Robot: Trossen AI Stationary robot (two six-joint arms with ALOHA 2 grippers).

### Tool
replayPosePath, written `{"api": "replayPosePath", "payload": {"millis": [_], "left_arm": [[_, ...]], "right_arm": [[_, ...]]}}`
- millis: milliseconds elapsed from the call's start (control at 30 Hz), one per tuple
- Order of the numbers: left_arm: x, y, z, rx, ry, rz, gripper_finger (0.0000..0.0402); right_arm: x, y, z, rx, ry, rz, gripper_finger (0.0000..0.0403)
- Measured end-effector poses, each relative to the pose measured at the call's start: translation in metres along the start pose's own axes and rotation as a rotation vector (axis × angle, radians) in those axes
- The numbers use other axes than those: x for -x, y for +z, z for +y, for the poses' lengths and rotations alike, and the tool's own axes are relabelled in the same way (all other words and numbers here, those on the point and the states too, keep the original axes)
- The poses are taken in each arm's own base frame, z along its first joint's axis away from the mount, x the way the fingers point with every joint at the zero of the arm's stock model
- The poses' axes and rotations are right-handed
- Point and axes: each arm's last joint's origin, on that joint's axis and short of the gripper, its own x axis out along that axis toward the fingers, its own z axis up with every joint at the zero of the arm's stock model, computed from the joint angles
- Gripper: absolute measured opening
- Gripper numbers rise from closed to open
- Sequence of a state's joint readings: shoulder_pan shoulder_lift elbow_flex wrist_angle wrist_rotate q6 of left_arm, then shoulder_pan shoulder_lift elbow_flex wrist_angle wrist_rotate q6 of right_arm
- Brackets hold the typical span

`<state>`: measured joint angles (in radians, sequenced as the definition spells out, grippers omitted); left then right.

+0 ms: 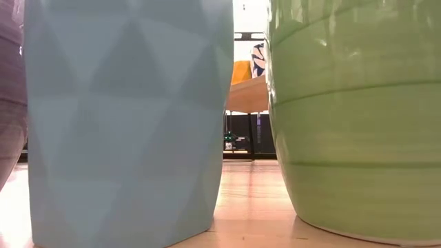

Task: Place coffee mugs
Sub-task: Put the light blue mug on the shelf

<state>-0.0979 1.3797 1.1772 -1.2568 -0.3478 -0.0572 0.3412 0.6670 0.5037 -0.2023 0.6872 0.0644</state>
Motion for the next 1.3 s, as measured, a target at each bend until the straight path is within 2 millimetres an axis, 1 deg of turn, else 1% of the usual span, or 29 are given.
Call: {"api": "replayPosePath", "payload": {"millis": [100, 233, 367, 500, 600, 733, 867, 1067, 1200, 1300], "left_arm": [[-0.012, -0.01, 0.011, 0.02, 0.026, 0.067, 0.0058], [-0.029, -0.022, 0.031, 0.09, 0.035, 0.155, 0.0096], [-0.041, -0.033, 0.055, 0.194, 0.04, 0.222, 0.0133], [-0.049, -0.043, 0.079, 0.251, 0.044, 0.272, 0.0155], [-0.053, -0.051, 0.094, 0.267, 0.084, 0.304, 0.0162], [-0.057, -0.059, 0.11, 0.27, 0.101, 0.332, 0.0163], [-0.06, -0.067, 0.123, 0.233, 0.103, 0.358, 0.0163], [-0.066, -0.075, 0.143, 0.137, 0.102, 0.334, 0.0163], [-0.077, -0.085, 0.146, 0.107, 0.051, 0.347, 0.0163], [-0.087, -0.092, 0.146, 0.11, 0.057, 0.361, 0.0163]], "right_arm": [[0.0, 0.0, 0.0, -0.003, 0.001, 0.0, 0.0203], [0.0, 0.0, 0.0, -0.005, 0.008, -0.002, 0.0203], [0.0, 0.001, 0.0, -0.006, 0.008, -0.005, 0.0203], [0.0, 0.001, 0.0, -0.008, 0.008, -0.006, 0.0203], [0.0, 0.001, 0.0, -0.012, 0.008, -0.01, 0.0203], [0.0, 0.003, 0.0, -0.017, 0.009, -0.022, 0.0203], [0.0, 0.004, 0.0, -0.023, 0.01, -0.034, 0.0203], [0.0, 0.004, 0.001, -0.026, 0.01, -0.036, 0.0203], [0.0, 0.005, 0.001, -0.035, 0.01, -0.039, 0.0203], [0.0, 0.005, 0.001, -0.036, 0.011, -0.039, 0.0203]]}}
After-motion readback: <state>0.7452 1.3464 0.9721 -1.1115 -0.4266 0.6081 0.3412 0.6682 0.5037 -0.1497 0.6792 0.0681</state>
